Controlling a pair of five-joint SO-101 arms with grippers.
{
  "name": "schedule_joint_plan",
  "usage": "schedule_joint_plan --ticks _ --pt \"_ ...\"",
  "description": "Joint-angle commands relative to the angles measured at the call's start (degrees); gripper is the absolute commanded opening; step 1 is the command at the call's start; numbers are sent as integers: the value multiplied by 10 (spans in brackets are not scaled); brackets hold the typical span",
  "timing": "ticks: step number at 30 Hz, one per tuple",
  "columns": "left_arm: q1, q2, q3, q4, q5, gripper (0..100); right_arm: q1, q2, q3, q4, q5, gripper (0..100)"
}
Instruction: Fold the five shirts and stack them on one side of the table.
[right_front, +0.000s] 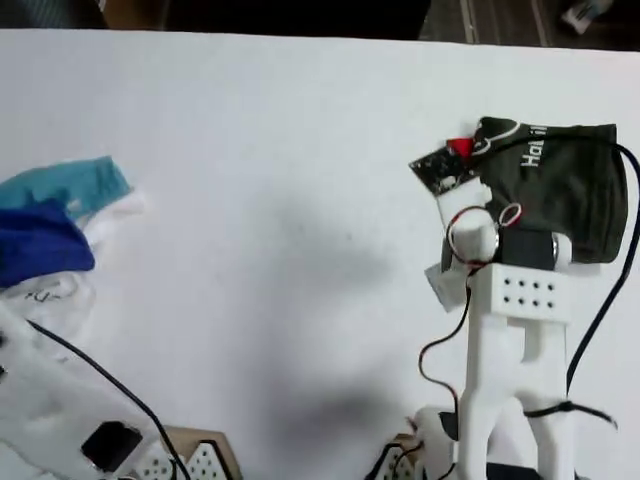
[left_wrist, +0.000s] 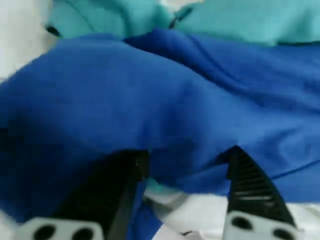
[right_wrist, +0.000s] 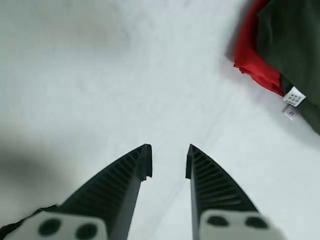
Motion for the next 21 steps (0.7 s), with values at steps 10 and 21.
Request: schedule_joint_plan --ticks 10,21 --pt "87 209 -534 319 60 33 5 -35 33 -17 0 126" --pt "316 -23 -521 318 122 24 9 -33 104 -101 -1 124"
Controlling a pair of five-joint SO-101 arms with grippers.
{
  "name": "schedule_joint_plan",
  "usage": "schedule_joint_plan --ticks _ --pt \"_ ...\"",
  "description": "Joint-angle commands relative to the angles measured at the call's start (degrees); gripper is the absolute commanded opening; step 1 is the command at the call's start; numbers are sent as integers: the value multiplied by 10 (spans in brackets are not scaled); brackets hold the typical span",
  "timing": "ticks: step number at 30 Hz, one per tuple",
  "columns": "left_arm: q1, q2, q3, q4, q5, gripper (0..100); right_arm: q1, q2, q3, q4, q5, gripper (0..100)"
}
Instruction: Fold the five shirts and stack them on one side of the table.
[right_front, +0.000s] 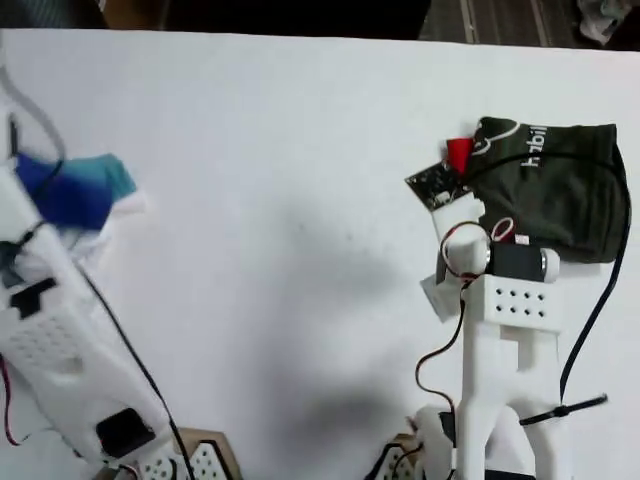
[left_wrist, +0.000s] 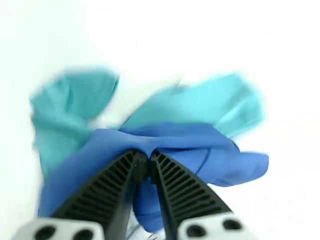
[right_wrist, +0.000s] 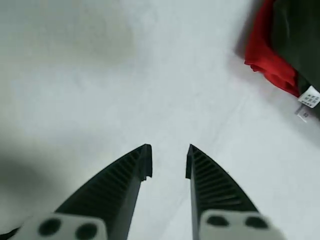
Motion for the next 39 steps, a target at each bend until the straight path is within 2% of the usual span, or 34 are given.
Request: schedule_joint_plan --ticks 1,10,17,21,24,28,30,34,39 --pt "102 -135 39 11 16 24 9 -16 16 -33 -3 124" --pt "341 -359 218 9 16 25 115 -15 55 -97 -4 124" --pt "492 -390 343 -1 17 25 133 -17 57 -96 -3 125" --pt "531 -389 348 -4 16 27 134 -15 58 -94 -3 125" --pt "527 -389 348 2 13 48 132 -20 69 -93 -3 124" --pt "478 -392 348 8 10 245 131 -18 80 -95 -1 124" --pt "423 -392 348 8 -9 286 131 -18 82 -96 1 125" --pt "274 -388 393 7 -31 253 131 -20 82 -96 1 125" --pt "107 -389 633 -32 -126 248 131 -20 82 -96 -2 125"
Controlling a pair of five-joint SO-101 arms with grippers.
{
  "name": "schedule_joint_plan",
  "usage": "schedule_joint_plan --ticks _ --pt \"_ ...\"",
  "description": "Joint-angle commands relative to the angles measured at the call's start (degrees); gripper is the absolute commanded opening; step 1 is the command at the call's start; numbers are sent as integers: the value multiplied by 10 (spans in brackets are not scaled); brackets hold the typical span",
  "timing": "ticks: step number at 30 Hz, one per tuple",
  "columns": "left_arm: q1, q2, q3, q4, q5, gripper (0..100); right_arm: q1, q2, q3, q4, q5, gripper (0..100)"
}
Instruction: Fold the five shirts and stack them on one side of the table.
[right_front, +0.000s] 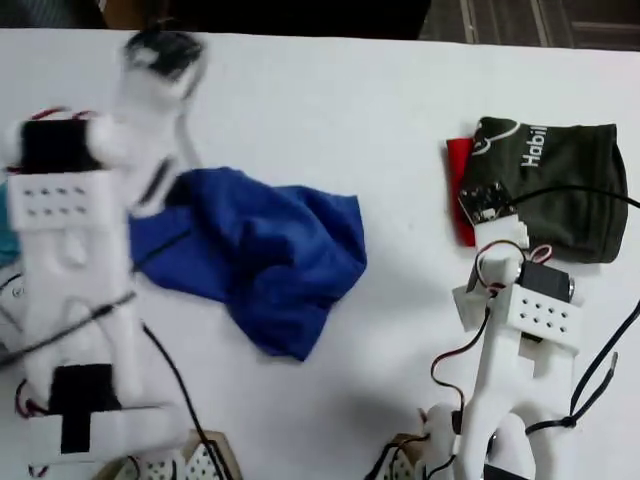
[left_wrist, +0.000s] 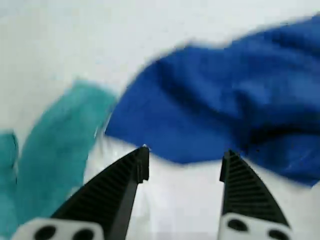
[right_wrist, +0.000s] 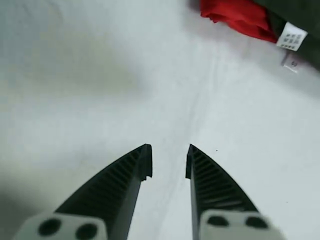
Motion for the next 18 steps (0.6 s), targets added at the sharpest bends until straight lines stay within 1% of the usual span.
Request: schedule_joint_plan --ticks 1,3,6,8,10,12,14,16,18 --pt "-131 -23 183 -56 -76 248 6 -20 -3 -7 -2 125" --pt "-209 -23 268 -127 -114 248 6 -20 -4 -7 0 125" --pt "-318 -22 365 -255 -171 248 6 -20 -4 -7 2 125" --pt "-381 -21 420 -355 -212 248 5 -20 -4 -8 2 126" --pt "-434 -21 464 -466 -231 248 5 -20 -4 -8 1 126" --pt "-476 -21 495 -574 -231 248 4 -19 -4 -9 0 126" --pt "-501 -21 520 -665 -231 248 -3 -15 -4 -9 0 126" --pt "-516 -22 538 -737 -226 248 -24 -15 -1 -8 0 126" --pt "-529 -22 543 -787 -193 248 -53 -15 -1 -7 -2 126"
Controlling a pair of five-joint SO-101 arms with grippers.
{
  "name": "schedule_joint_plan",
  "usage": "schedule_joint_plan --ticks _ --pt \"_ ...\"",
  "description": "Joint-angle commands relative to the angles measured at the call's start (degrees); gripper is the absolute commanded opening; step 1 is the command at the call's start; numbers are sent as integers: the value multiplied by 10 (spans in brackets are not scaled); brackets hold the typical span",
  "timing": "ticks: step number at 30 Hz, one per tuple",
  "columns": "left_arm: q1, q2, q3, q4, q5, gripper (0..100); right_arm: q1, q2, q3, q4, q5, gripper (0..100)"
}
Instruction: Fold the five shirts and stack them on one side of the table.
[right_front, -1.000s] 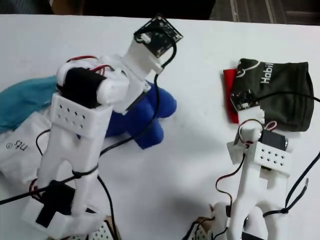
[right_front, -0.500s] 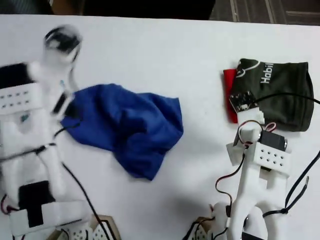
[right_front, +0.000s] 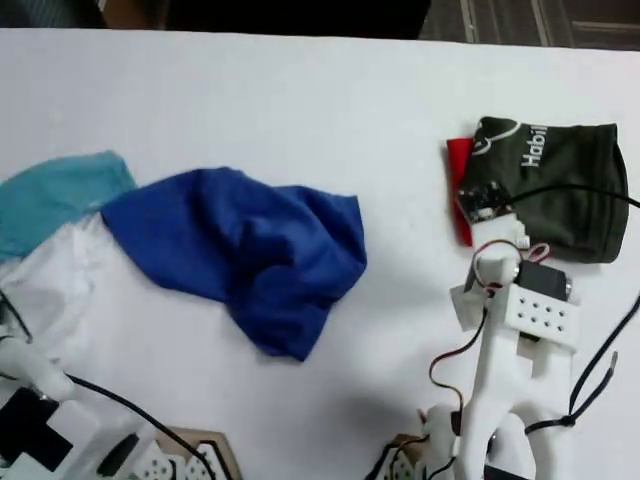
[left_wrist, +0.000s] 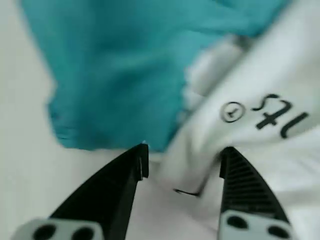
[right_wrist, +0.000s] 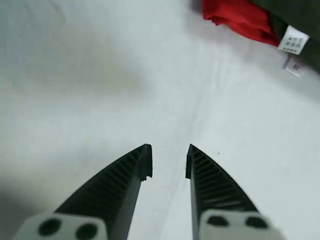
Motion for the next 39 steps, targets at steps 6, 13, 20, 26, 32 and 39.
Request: schedule_joint_plan --ticks 6,13,20,26,32,39 --pt "-55 -26 -16 -141 148 248 -158 -15 -4 -7 -3 126" --pt "-8 -26 -133 23 275 248 -253 -15 13 -53 -4 124" --pt "117 -25 -353 282 383 248 -250 -16 87 -122 -4 124" --pt "353 -21 -379 465 323 248 -240 -17 98 -132 -57 124" --pt "599 -22 -262 492 238 248 -176 -15 99 -140 -70 124" --pt "727 -23 -167 399 266 248 -92 -15 102 -138 -70 124"
